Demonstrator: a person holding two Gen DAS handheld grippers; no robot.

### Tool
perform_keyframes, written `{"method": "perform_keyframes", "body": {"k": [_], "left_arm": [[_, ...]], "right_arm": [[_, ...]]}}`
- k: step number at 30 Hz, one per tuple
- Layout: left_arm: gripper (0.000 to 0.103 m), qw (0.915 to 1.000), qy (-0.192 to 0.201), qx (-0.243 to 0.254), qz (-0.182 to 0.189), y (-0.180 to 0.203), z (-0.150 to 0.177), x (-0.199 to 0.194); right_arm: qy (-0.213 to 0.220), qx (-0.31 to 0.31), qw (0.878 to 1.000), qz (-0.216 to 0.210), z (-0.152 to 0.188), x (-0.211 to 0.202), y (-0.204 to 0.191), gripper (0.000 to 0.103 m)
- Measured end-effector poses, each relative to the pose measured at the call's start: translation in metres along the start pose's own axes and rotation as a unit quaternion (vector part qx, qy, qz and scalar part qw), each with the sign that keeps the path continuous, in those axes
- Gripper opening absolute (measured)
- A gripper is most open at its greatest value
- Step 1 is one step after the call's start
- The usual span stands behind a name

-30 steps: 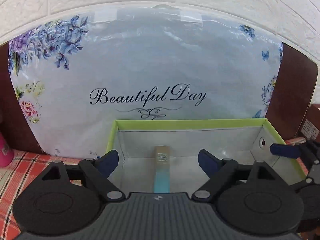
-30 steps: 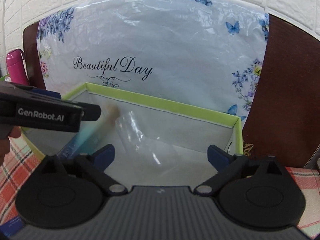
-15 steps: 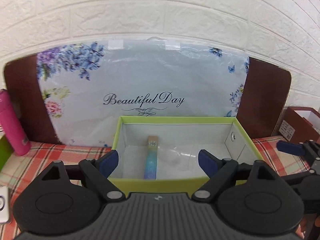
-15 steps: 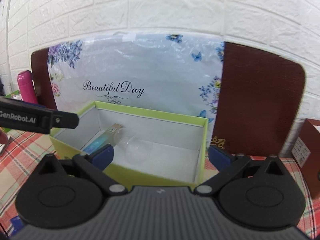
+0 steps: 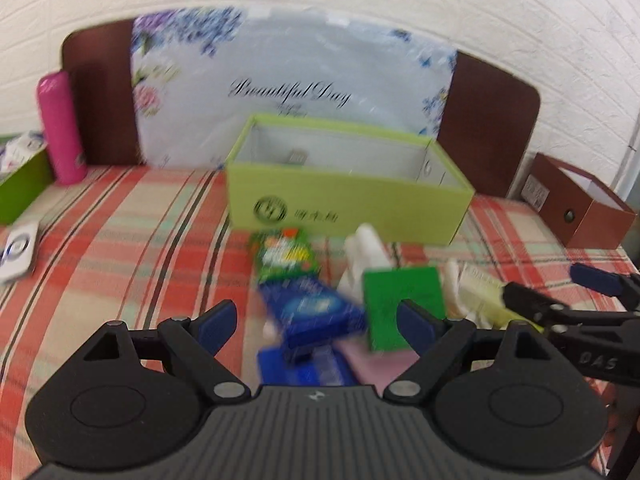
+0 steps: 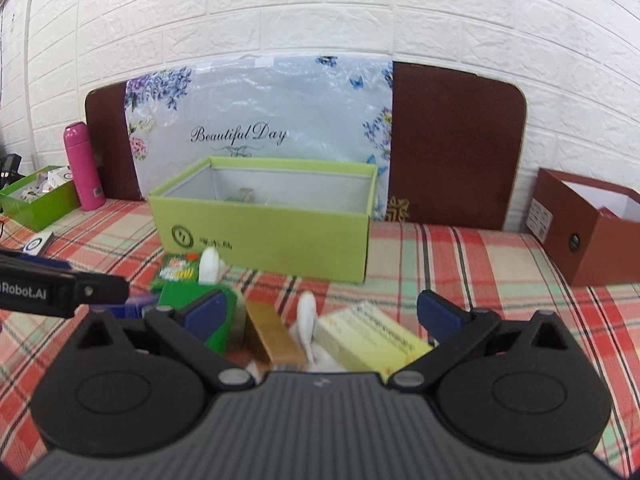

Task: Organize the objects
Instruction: 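Grasp the white medicine box with the left gripper while the right grasps the gold tube box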

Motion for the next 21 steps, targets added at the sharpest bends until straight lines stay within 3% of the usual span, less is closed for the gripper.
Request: {"method": "perform_keyframes", "body": {"k": [3, 8, 11, 16, 21], "left_arm": [[0.09, 0.9995, -0.023, -0.02, 0.008, -0.01, 0.018, -0.003], [0.09, 0.9982, -0.054, -0.003, 0.023, -0.003, 0.046, -0.005], [0.09, 0.9966, -0.067, 0.019, 0.044, 0.01, 0.054, -0.001], [0.09, 0.9932, -0.09, 0.054, 0.051, 0.032, 0.06, 0.014], [0.09, 0.9906, -0.11, 0.065, 0.048, 0.043, 0.062, 0.034]], "right_arm": [[-0.004, -0.004, 1.0, 0.004, 0.019, -0.01, 0.0, 0.103], [-0.016, -0.018, 1.0, -0.002, 0.047, -0.02, -0.002, 0.103], [-0.036, -0.024, 0.999, 0.001, 0.063, -0.019, 0.001, 0.103], [-0.062, -0.038, 0.997, -0.033, 0.077, -0.022, 0.005, 0.103], [-0.079, -0.078, 0.993, -0.032, 0.084, -0.023, 0.003, 0.103]]}}
Point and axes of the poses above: each gripper's, at about its wrist camera, not at the fingertips, and x roughly the way its jaws point, y to its right, z to its underside, the point moved 1 cm from there along x, roughly the way its jaws point, and after that the axes turned 13 degrees about -y, right-handed, at the moved point
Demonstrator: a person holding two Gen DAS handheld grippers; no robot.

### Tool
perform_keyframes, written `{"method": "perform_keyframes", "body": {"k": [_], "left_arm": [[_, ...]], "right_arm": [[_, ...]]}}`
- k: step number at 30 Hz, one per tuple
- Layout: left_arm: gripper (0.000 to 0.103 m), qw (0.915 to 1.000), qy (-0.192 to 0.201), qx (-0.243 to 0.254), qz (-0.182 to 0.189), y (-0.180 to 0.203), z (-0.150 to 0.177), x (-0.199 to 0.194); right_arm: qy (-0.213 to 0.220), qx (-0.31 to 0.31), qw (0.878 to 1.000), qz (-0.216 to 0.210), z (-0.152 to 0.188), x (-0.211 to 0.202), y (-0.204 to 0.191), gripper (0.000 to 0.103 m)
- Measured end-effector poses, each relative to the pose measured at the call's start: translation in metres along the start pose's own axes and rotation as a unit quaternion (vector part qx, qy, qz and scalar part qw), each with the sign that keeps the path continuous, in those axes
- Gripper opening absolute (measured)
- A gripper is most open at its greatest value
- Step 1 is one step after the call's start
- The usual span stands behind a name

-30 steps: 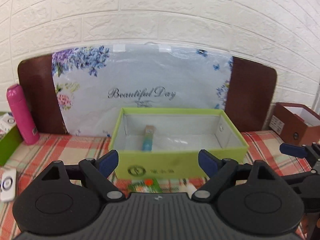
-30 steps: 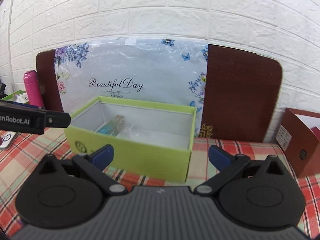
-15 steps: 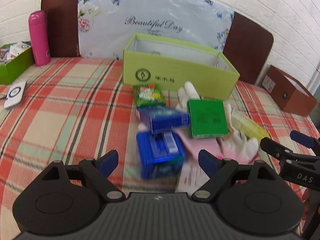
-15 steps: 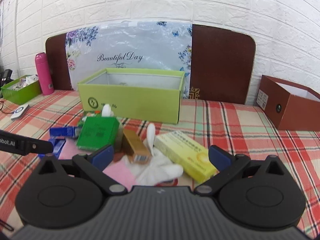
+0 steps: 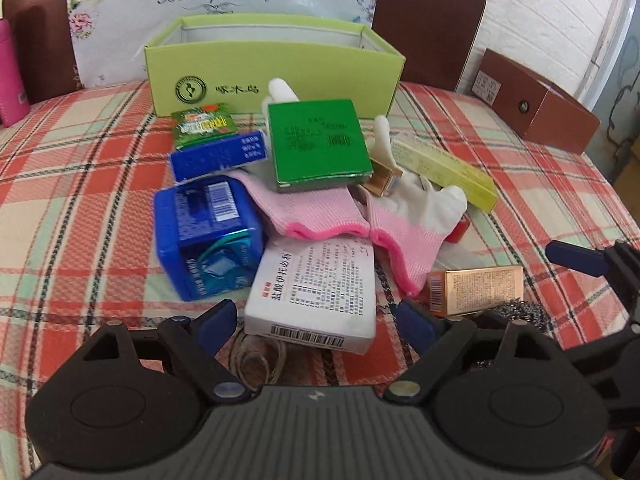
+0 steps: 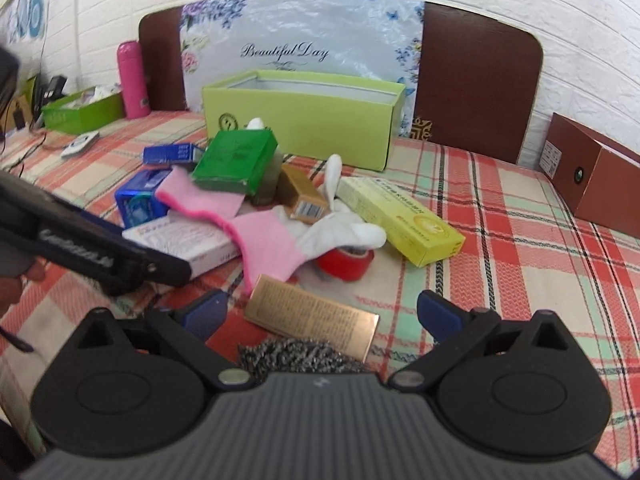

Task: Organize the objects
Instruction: 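Grasp the white medicine box with the left gripper while the right grasps the gold tube box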

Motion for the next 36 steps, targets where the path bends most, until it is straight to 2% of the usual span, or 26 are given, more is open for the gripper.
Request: {"method": "perform_keyframes", "body": {"k": [6, 9, 12, 14, 15, 16, 18, 20, 26, 36], "left_arm": [[0.09, 0.9998, -0.012, 0.003, -0.013, 0.003, -0.006, 0.018], [0.09, 0.9996, -0.009, 0.015, -0.021, 0.006, -0.007, 0.02], [0.09, 0.9996, -0.007, 0.02, -0.019, 0.007, -0.007, 0.021], [0.09, 0.9996, -0.006, 0.021, -0.016, 0.006, -0.007, 0.02], [0.087, 0.9997, -0.006, 0.02, -0.014, 0.006, -0.007, 0.019], [0.083, 0.9997, -0.004, 0.019, -0.015, 0.005, -0.007, 0.018], [0.07, 0.9997, -0.001, 0.019, -0.017, 0.005, -0.007, 0.016], [0.07, 0.9998, -0.001, 0.016, -0.011, 0.003, -0.008, 0.015], [0.07, 0.9996, 0.002, 0.022, -0.019, 0.007, -0.005, 0.011], [0.069, 0.9979, 0.016, 0.044, -0.044, 0.019, -0.003, 0.0]], "right_arm": [[-0.018, -0.019, 1.0, 0.006, 0.002, 0.006, 0.001, 0.103], [-0.024, -0.045, 0.999, 0.018, -0.001, 0.01, 0.0, 0.103], [-0.03, -0.078, 0.996, 0.026, -0.007, 0.014, -0.002, 0.099], [-0.039, -0.103, 0.994, 0.026, -0.012, 0.02, -0.004, 0.091], [-0.044, -0.114, 0.992, 0.026, -0.013, 0.022, -0.006, 0.088], [-0.05, -0.127, 0.99, 0.022, -0.015, 0.024, -0.008, 0.084], [-0.055, -0.141, 0.988, 0.014, -0.018, 0.027, -0.012, 0.071], [-0.061, -0.145, 0.987, 0.003, -0.021, 0.028, -0.014, 0.046], [-0.057, -0.116, 0.992, -0.001, -0.027, 0.027, -0.013, 0.037], [-0.054, -0.03, 0.998, -0.013, -0.026, 0.021, 0.015, 0.035]]}}
Point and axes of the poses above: each gripper's, at about its wrist camera, not at the fingertips, and x roughly the way its jaws point, y to its right, z to its underside, the point moved 1 cm from there along x, roughly the way its jaws point, and after that the axes turned 13 degrees about -y, right-handed, at the moved point
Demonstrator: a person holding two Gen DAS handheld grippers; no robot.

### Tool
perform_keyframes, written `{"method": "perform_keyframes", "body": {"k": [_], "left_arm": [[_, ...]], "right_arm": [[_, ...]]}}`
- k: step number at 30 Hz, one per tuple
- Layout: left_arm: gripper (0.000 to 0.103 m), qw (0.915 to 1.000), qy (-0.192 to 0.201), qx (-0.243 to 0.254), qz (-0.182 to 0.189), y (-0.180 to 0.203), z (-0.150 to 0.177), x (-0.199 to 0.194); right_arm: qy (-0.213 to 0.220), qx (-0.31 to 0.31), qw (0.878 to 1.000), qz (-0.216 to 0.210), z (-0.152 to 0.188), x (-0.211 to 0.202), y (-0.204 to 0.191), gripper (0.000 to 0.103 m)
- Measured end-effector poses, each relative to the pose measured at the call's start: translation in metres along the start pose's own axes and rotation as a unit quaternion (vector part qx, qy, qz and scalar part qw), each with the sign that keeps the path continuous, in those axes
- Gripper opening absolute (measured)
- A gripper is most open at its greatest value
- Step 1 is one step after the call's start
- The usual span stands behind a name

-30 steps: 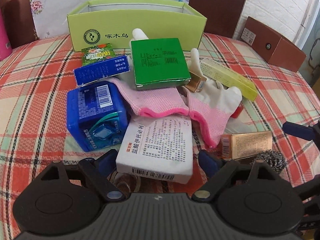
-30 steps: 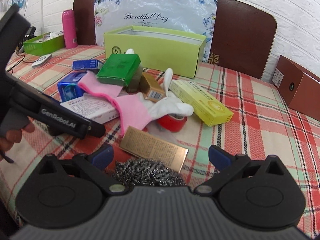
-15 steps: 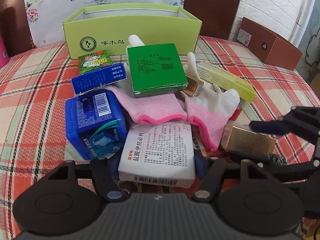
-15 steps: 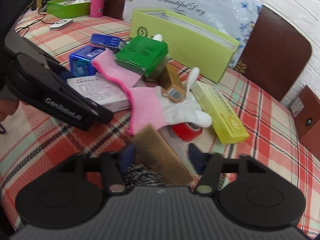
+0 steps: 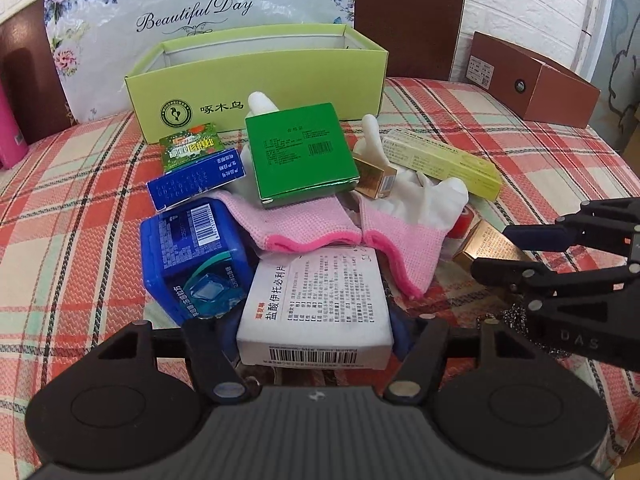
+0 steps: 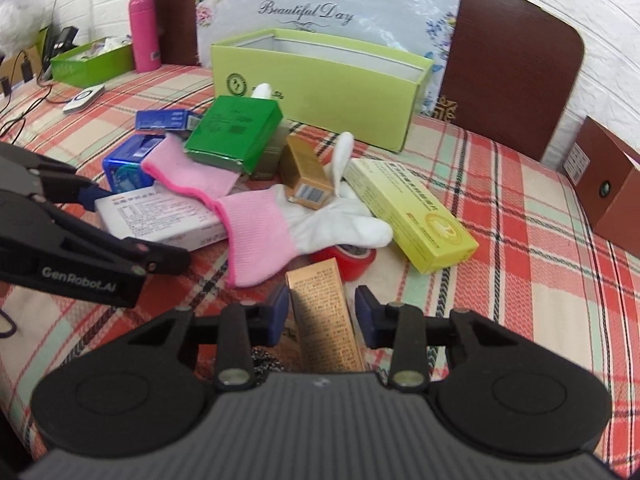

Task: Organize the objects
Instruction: 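Grasp the white medicine box with the left gripper while the right grasps the gold tube box, then lift both boxes into the lime-green box and release them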

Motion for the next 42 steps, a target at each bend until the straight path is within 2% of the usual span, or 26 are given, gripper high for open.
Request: {"method": "perform_keyframes", "body": {"k": [3, 10, 13, 20, 24, 25, 26, 31, 34, 37, 40, 42], "left_arm": [[0.069, 1.0, 0.0, 0.004, -0.007, 0.003, 0.0, -0.001], [0.069, 0.9999, -0.004, 0.007, -0.013, 0.007, 0.0, -0.001], [0.068, 0.9999, 0.006, 0.007, 0.007, 0.004, 0.002, -0.006], [0.068, 0.9984, 0.033, -0.007, 0.046, -0.013, 0.006, -0.024], [0.068, 0.9972, 0.051, -0.008, 0.055, -0.021, 0.007, -0.041], [0.068, 0.9966, 0.057, -0.007, 0.06, -0.023, 0.007, -0.047], [0.068, 0.9958, 0.065, -0.007, 0.064, -0.025, 0.007, -0.053], [0.068, 0.9909, 0.112, -0.014, 0.072, -0.035, -0.001, -0.082], [0.068, 0.9886, 0.135, -0.018, 0.065, -0.039, -0.006, -0.093], [0.068, 0.9873, 0.145, -0.024, 0.061, -0.043, -0.009, -0.097], [0.068, 0.9862, 0.15, -0.033, 0.062, -0.05, -0.012, -0.099], [0.068, 0.9856, 0.154, -0.036, 0.06, -0.053, -0.016, -0.101]], "right_arm": [[0.002, 0.008, 1.0, 0.001, 0.002, -0.001, 0.001, 0.039], [0.007, 0.015, 1.0, -0.003, 0.004, -0.002, -0.001, 0.037], [0.016, 0.024, 1.0, 0.005, 0.004, -0.006, 0.0, 0.032], [0.045, 0.051, 0.998, -0.005, 0.002, -0.022, 0.009, 0.031], [0.062, 0.057, 0.996, -0.013, -0.003, -0.032, 0.011, 0.029], [0.068, 0.059, 0.996, -0.016, -0.004, -0.035, 0.012, 0.008], [0.074, 0.065, 0.995, -0.022, -0.007, -0.038, 0.014, 0.002], [0.089, 0.065, 0.994, -0.028, -0.02, -0.045, 0.019, 0.002], [0.071, 0.046, 0.996, -0.032, -0.018, -0.036, 0.014, 0.008], [0.048, 0.023, 0.998, -0.032, -0.012, -0.023, 0.003, 0.04], [0.029, -0.001, 0.998, -0.053, -0.008, -0.012, -0.007, 0.043], [0.016, -0.017, 0.998, -0.051, -0.007, -0.002, -0.011, 0.051]]}}
Point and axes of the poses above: each gripper's, at about its wrist camera, not at the fingertips, and x roughly the way its jaws point, y to its right, z to its underside, the point moved 1 cm from there along x, roughly the way its jaws point, and after that the axes turned 13 degrees about -y, right-handed, at the moved point
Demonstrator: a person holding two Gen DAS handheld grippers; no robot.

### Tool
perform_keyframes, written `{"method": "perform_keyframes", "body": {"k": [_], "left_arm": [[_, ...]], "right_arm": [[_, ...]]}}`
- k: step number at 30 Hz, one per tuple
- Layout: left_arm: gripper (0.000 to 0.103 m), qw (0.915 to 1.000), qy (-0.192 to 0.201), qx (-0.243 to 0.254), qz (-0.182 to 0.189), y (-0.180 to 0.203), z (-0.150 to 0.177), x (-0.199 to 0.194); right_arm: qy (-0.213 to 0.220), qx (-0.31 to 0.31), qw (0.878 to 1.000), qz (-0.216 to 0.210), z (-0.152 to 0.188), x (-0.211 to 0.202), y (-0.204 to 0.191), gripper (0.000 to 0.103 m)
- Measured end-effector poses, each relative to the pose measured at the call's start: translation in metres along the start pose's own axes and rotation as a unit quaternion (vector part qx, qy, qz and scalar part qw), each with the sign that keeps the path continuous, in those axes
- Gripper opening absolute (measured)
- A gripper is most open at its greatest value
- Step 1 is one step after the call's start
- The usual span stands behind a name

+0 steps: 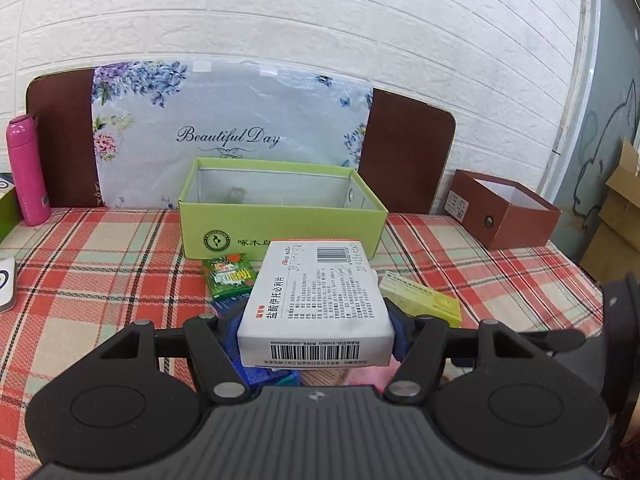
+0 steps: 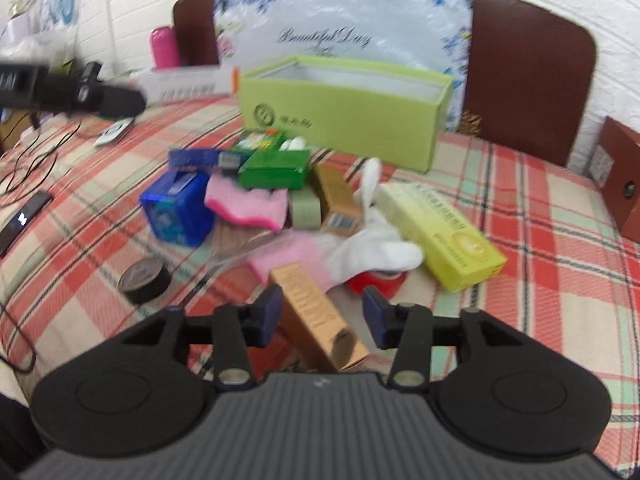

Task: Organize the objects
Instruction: 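Lift both boxes into the lime-green box and release them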

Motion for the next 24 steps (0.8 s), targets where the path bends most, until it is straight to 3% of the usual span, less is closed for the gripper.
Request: {"method": "perform_keyframes", "body": {"k": [2, 4, 6, 11, 15, 17, 21, 24], "left_arm": [[0.068, 1.0, 0.006, 0.001, -0.004, -0.002, -0.005, 0.001], [0.068, 0.9999, 0.012, 0.001, -0.006, -0.004, -0.011, 0.002], [0.068, 0.9999, 0.014, -0.002, -0.007, -0.008, -0.02, 0.004], [0.068, 0.9992, 0.033, -0.004, -0.021, -0.019, -0.053, 0.015], [0.068, 0.9985, 0.045, -0.017, -0.028, -0.026, -0.089, 0.032], [0.068, 0.9981, 0.047, -0.014, -0.036, -0.028, -0.109, 0.046], [0.068, 0.998, 0.041, -0.018, -0.044, -0.036, -0.142, 0.083], [0.068, 0.9982, 0.027, -0.028, -0.046, -0.045, -0.163, 0.116]], "right_arm": [[-0.017, -0.009, 1.0, 0.008, -0.001, 0.012, -0.001, 0.049], [-0.025, -0.009, 1.0, -0.004, -0.004, 0.018, 0.001, 0.033], [-0.016, -0.018, 0.999, -0.022, -0.008, 0.009, -0.001, 0.024], [0.049, -0.003, 0.998, -0.049, -0.037, -0.028, 0.01, 0.023], [0.105, 0.043, 0.992, -0.051, -0.08, -0.043, 0.034, 0.023], [0.128, 0.067, 0.989, -0.041, -0.103, -0.042, 0.045, 0.023], [0.149, 0.125, 0.979, -0.06, -0.151, -0.028, 0.075, 0.023], [0.154, 0.133, 0.978, -0.039, -0.181, -0.006, 0.089, 0.023]]}}
Point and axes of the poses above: each gripper's, at about its wrist camera, not at the fingertips, and x roughly the way its jaws point, y to its right, z to its underside, the point moved 1 cm from there along x, roughly the way its jaws point, and after that the axes turned 13 degrees about -y, right-handed, at the moved point
